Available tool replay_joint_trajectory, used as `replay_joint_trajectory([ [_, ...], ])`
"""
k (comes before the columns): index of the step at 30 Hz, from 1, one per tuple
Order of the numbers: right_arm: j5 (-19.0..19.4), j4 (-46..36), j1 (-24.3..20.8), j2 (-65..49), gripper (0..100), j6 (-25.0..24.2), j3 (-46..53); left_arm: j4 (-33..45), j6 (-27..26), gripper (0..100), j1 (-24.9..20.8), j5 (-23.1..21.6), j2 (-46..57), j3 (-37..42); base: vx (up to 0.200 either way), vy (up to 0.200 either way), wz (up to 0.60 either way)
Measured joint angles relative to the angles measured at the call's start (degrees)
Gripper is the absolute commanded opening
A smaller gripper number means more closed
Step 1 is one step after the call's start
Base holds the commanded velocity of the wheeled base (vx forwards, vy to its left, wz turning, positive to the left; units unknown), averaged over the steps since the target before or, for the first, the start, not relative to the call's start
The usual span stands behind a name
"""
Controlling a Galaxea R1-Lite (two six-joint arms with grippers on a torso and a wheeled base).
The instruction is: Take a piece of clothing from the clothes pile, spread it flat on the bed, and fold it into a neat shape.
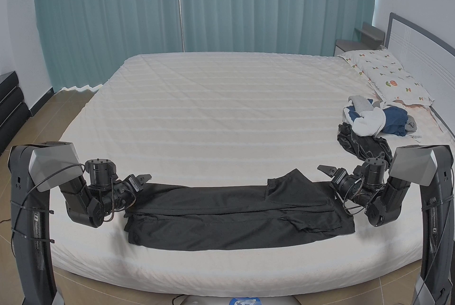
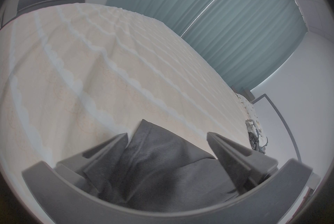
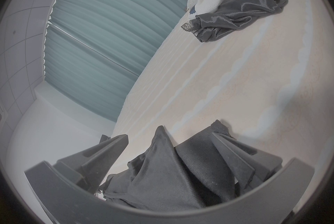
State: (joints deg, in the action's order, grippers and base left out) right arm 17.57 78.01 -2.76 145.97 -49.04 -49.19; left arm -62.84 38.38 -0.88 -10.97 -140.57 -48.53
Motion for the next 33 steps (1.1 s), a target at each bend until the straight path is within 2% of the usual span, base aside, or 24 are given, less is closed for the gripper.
replay_joint_trajectory([
  [9,0.2,0.2,1.6,-0.3,100,0.4,0.1,-0.2,-0.3,0,-0.5,6.5,-0.8,-0.1,0.0,0.0,0.0],
  [15,0.9,-0.4,2.8,-0.5,100,0.7,0.2,-0.8,4.6,0,-0.4,8.9,-0.9,-0.1,0.0,0.0,0.0],
  [21,1.2,-0.9,3.1,-0.6,100,1.1,0.7,-0.8,5.5,0,-0.2,9.3,-0.8,0.1,0.0,0.0,0.0],
  [28,1.2,-1.3,2.7,-0.4,100,6.6,2.2,-0.9,5.6,0,-0.1,9.4,-0.7,0.3,0.0,0.0,0.0],
  [31,1.2,-1.4,2.5,0.0,100,7.3,2.2,-0.9,5.7,0,0.0,9.4,-0.7,0.3,0.0,0.0,0.0],
  [32,1.2,-1.4,2.5,0.1,0,7.3,2.1,-0.9,5.7,0,0.0,9.4,-0.7,0.4,0.0,0.0,0.0],
  [33,1.2,-1.4,2.4,0.3,0,7.4,1.9,-0.9,5.7,0,0.0,9.4,-0.7,0.4,0.0,0.0,0.0],
])
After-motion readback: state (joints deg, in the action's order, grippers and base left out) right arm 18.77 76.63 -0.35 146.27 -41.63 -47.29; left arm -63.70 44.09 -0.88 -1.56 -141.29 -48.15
